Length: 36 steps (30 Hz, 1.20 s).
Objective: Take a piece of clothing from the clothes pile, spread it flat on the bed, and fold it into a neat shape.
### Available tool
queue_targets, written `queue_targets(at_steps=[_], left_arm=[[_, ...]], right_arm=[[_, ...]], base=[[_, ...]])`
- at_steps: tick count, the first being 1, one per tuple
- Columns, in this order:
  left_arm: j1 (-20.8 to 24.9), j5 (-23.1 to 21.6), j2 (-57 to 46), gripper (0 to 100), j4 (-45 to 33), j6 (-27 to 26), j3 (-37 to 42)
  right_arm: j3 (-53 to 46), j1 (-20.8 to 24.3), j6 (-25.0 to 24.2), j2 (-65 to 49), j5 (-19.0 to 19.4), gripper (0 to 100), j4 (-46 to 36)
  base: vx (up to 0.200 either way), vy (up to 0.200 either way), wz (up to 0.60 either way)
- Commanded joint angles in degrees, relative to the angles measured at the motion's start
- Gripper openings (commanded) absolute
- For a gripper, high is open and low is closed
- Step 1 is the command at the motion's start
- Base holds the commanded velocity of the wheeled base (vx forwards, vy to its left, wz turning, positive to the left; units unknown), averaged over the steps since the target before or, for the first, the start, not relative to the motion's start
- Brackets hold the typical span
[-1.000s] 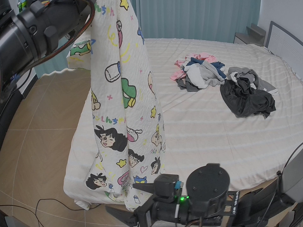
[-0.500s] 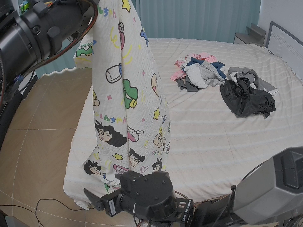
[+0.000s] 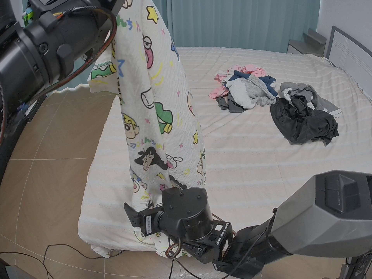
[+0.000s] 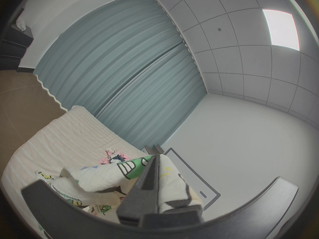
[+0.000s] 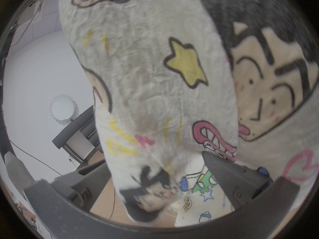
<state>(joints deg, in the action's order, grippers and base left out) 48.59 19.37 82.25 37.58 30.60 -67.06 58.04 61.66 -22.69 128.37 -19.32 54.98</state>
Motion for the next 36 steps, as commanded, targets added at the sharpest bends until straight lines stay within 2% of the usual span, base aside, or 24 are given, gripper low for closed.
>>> queue_targets(at_steps=[1,2,3,8,13,18,22,24,25,26,31,32,34,36], left_arm=[[0.10,-0.12,-1.21,0,0.03,-0.01,1.23],[0.10,-0.12,-1.21,0,0.03,-0.01,1.32],[0.19,-0.12,-1.57,0,0.03,0.08,1.67],[-0.08,-0.12,-2.27,0,-0.14,-0.01,2.46],[-1.83,-0.12,-2.45,0,-0.23,-0.54,3.08],[-3.68,-0.03,-4.64,0,0.03,-6.52,6.86],[-5.88,-0.03,-8.77,0,-0.05,-11.35,11.16],[-7.20,-0.03,-10.53,0,-0.23,-11.97,12.39],[-7.20,-0.03,-10.53,0,-0.23,-11.97,12.39],[-8.43,-0.03,-11.85,0,-0.32,-12.14,13.18],[-10.97,-0.03,-14.05,0,-0.49,-12.14,13.54],[-12.56,-0.03,-14.75,0,-0.49,-12.49,13.62],[-14.05,-0.03,-15.28,0,-0.49,-13.55,13.80],[-15.02,-0.03,-15.98,0,-0.49,-14.69,14.77]], right_arm=[[1.37,-1.63,0.10,1.45,-0.28,100,-0.05],[1.55,-1.63,0.10,1.54,-0.37,100,-0.05],[1.99,-2.16,0.27,1.80,-0.98,0,-0.05],[0.14,-2.16,0.45,0.74,-1.16,0,-0.14],[-8.82,-1.37,1.94,-6.20,1.74,0,-1.81],[-16.03,-3.83,2.12,-15.16,4.73,0,-2.07],[-22.71,-7.17,2.30,-26.06,11.59,0,-2.33],[-25.61,-8.93,2.47,-31.69,15.72,0,-3.30],[-25.61,-8.93,2.47,-31.69,15.72,0,-3.30],[-27.37,-10.68,2.56,-36.70,18.53,0,-5.76],[-29.56,-13.41,2.47,-45.49,22.05,0,-11.30],[-30.88,-13.94,2.47,-49.97,24.42,0,-13.50],[-31.58,-14.37,2.47,-54.80,26.79,0,-16.92],[-31.41,-15.61,2.47,-58.67,27.94,0,-20.44]], base=[[0.000,0.000,0.00],[0.000,0.000,0.00],[0.000,0.000,0.00],[0.000,0.000,0.00],[0.000,0.000,0.00],[0.000,0.000,0.00],[0.000,0.000,0.00],[0.000,0.000,0.00],[0.000,0.000,0.00],[0.000,0.000,0.00],[0.000,0.000,0.00],[0.000,0.000,0.00],[0.000,0.000,0.00],[0.000,0.000,0.00]])
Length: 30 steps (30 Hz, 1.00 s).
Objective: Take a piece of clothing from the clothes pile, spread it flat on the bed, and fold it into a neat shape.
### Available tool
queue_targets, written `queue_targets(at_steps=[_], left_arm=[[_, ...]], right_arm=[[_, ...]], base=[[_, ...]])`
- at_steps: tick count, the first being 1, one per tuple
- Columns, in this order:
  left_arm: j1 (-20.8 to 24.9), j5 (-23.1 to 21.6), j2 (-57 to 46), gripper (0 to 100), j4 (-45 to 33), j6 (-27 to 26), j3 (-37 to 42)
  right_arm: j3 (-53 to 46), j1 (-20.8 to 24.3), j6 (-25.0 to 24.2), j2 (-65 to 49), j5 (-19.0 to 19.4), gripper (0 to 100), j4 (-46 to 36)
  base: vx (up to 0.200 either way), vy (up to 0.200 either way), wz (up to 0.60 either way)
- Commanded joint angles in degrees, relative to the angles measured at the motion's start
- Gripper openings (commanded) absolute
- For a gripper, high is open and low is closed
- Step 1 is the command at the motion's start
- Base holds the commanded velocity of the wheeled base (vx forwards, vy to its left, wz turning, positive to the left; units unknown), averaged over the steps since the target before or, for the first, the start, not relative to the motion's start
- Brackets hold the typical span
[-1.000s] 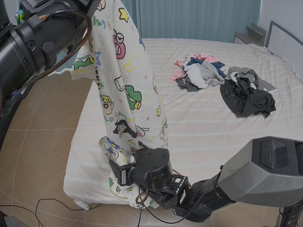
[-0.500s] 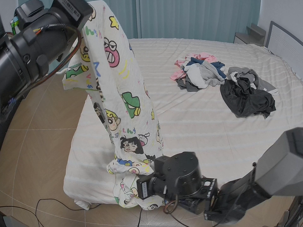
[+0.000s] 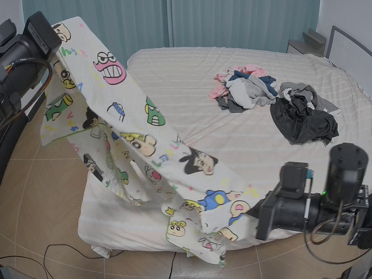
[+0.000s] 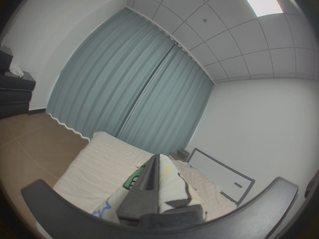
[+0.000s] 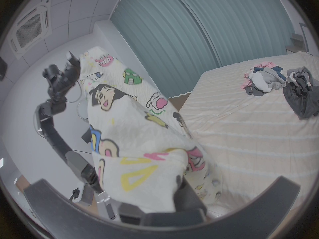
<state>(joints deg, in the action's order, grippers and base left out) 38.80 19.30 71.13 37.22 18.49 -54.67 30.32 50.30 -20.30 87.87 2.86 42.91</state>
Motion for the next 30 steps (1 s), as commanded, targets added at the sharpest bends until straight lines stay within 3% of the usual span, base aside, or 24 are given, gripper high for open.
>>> queue_targets(at_steps=[1,7,20,25,30], left_arm=[[-5.40,0.04,-5.04,0,-0.13,-2.76,2.64],[-5.32,0.04,-9.61,0,-2.50,-4.43,7.83],[-2.33,-0.14,-20.95,0,-8.39,-4.17,18.29],[0.05,-0.49,-27.45,0,-17.35,-3.99,20.57],[0.05,-1.10,-31.67,0,-20.34,-3.90,22.42]], right_arm=[[-3.69,-4.68,0.08,-18.88,5.92,0,-9.07],[-3.51,-9.52,-0.36,-27.93,10.41,0,-13.56],[-2.54,-9.87,-1.15,-32.24,11.81,0,-17.33],[-1.93,-9.87,-2.55,-31.71,11.81,0,-17.42],[-2.81,-9.96,-2.55,-31.62,11.81,0,-17.77]], base=[[0.000,0.000,0.00],[0.000,0.000,0.00],[0.000,0.000,0.00],[0.000,0.000,0.00],[0.000,0.000,0.00]])
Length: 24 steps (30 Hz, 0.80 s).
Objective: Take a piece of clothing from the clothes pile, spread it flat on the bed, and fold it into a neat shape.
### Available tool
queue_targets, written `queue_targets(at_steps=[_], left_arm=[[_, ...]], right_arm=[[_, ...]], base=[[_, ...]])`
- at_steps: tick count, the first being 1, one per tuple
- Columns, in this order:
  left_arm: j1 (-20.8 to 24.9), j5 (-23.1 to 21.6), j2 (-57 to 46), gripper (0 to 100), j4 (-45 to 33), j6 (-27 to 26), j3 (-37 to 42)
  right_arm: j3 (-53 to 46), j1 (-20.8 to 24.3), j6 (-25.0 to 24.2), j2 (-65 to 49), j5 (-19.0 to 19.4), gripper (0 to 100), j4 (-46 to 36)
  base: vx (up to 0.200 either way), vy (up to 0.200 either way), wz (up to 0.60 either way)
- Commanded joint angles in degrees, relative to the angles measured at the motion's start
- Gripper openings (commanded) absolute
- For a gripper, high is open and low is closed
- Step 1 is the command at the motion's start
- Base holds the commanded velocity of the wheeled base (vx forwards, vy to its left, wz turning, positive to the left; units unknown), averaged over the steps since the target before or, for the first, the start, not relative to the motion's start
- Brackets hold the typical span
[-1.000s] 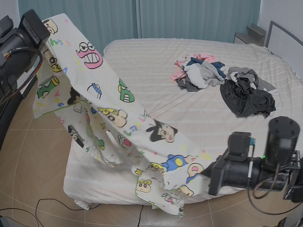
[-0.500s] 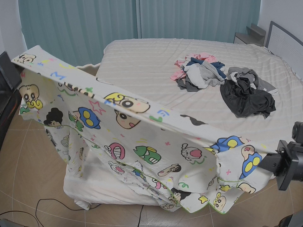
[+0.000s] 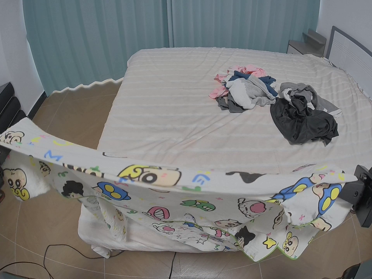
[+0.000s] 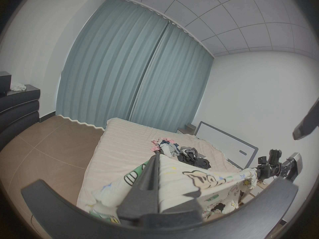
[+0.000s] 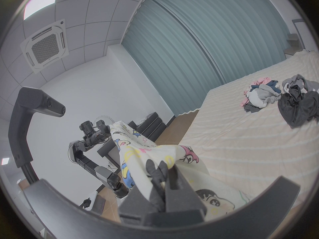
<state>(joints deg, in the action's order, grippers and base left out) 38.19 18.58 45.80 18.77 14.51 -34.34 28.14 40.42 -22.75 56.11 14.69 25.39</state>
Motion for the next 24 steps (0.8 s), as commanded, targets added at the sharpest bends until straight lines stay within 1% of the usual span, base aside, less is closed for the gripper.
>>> queue_targets(at_steps=[1,5,6,8,11,13,19,20,24], left_arm=[[0.65,-0.39,-6.60,0,-2.16,0.08,2.26],[0.65,-1.26,-7.57,0,-3.22,0.17,5.51],[0.65,-2.85,-7.83,0,-3.22,0.43,8.24],[0.65,-4.52,-8.62,0,-3.30,0.43,10.26],[0.65,-6.10,-8.97,0,-3.48,0.43,12.46],[0.65,-6.36,-8.62,0,-3.48,0.43,13.60],[0.57,-8.82,-6.16,0,-3.30,0.52,13.60],[0.13,-9.44,-4.32,0,-3.04,0.52,13.25],[-1.54,-9.53,1.66,0,-2.78,1.40,12.10]], right_arm=[[-0.71,-0.08,-0.10,0.22,-0.01,0,-0.34],[-0.71,-0.70,-0.10,1.10,-0.01,0,-0.87],[-0.71,-1.31,-0.10,1.63,-0.01,0,-0.87],[-0.63,-2.19,-0.10,2.42,-0.01,0,-0.87],[-0.36,-3.95,-0.10,4.36,-0.01,0,-0.87],[-0.10,-5.00,-0.10,5.94,-0.01,0,-0.78],[0.69,-6.94,-0.02,10.86,0.08,0,-0.08],[1.13,-7.20,-0.10,12.09,0.08,0,0.01],[2.71,-8.34,-0.02,14.11,-0.01,0,0.10]], base=[[0.000,0.000,0.00],[0.000,0.000,0.00],[0.000,0.000,0.00],[0.000,0.000,0.00],[0.000,0.000,0.00],[0.000,0.000,0.00],[0.000,0.000,0.00],[0.000,0.000,0.00],[0.000,0.000,0.00]])
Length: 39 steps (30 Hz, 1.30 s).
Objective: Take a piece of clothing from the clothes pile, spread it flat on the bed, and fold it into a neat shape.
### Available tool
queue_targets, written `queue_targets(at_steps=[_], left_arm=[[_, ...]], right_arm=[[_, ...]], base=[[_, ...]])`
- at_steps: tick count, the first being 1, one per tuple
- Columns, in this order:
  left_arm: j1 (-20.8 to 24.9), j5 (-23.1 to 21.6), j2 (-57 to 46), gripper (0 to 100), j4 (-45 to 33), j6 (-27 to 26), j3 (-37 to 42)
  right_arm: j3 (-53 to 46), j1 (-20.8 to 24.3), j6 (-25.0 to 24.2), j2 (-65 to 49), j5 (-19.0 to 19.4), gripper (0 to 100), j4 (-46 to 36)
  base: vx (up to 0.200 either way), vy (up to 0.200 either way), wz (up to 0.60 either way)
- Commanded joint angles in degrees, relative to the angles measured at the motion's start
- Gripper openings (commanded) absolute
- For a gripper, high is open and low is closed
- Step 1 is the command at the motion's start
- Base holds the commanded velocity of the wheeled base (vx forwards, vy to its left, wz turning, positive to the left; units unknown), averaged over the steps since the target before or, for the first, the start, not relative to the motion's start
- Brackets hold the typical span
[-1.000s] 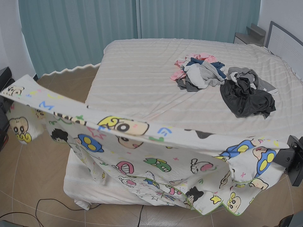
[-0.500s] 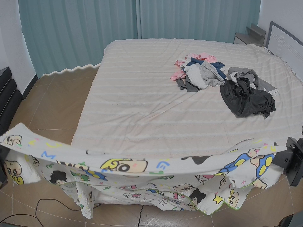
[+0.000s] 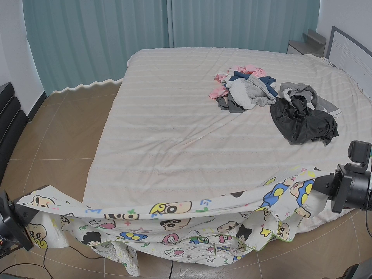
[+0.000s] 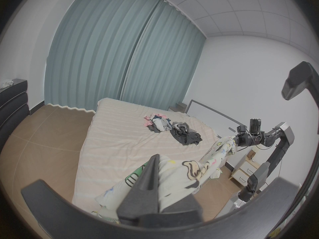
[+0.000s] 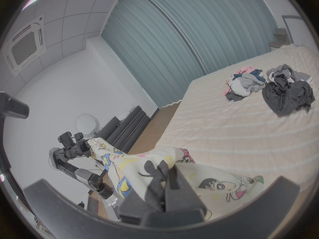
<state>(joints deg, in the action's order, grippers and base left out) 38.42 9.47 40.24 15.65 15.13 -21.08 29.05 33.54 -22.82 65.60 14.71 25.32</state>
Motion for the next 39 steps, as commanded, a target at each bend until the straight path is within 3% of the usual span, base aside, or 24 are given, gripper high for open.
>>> queue_targets(at_steps=[1,8,20,27,39], left_arm=[[-2.39,-0.42,8.89,0,0.78,1.57,-1.60],[-6.17,-0.77,19.52,0,5.27,5.17,-5.73],[-9.33,-0.95,31.74,0,13.44,5.26,-8.19],[-9.42,-4.02,38.07,0,15.46,5.35,-10.83],[-9.42,-3.67,45.72,0,21.79,7.02,-11.27]], right_arm=[[2.15,-1.72,0.23,4.98,-0.04,0,0.17],[5.05,-3.39,0.67,8.67,-0.12,0,0.17],[7.51,-5.32,0.76,16.93,-0.74,0,5.53],[7.86,-6.82,0.76,21.15,-1.62,0,7.64],[9.80,-8.49,1.11,25.98,-4.43,0,7.64]], base=[[0.000,0.000,0.00],[0.200,0.114,0.00],[0.200,0.200,0.00],[0.200,0.200,0.00],[0.000,0.000,0.00]])
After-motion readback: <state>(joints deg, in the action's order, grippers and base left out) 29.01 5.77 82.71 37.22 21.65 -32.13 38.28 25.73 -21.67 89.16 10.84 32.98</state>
